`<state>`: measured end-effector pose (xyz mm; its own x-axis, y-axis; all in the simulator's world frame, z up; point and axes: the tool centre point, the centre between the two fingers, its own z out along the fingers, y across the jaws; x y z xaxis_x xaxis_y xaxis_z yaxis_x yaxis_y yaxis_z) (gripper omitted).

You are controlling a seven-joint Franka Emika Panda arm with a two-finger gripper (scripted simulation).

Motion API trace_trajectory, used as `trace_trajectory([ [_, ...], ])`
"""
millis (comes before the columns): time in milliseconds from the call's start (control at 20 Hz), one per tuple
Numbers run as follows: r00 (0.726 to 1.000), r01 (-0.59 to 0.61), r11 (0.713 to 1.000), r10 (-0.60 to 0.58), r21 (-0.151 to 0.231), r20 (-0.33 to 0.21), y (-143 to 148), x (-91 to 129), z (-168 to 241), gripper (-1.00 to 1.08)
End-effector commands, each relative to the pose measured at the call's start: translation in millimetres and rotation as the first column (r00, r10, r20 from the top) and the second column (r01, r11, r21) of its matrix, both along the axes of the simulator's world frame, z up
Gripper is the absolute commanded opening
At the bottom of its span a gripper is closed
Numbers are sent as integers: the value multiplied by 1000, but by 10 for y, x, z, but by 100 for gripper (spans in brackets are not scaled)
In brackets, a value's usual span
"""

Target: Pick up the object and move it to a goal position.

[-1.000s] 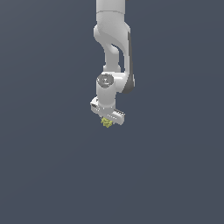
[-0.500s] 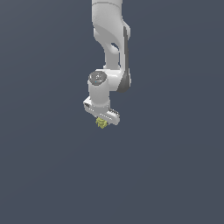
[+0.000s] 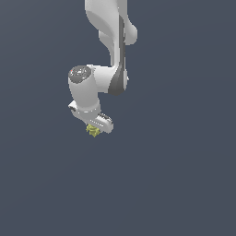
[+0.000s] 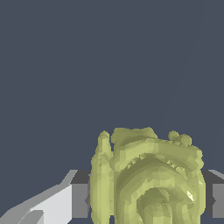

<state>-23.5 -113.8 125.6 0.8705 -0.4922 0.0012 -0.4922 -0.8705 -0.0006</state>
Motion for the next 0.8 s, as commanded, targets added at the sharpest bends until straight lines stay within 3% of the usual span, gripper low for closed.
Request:
trace_trajectory([
  [0,1000,-1,1000,1,0,-1,-142,102,136,-100],
  [350,1000,-1,1000,1,0,-1,-387,296,362,-100],
  [750,1000,-1,1000,1,0,-1,-472,369,441,-100],
])
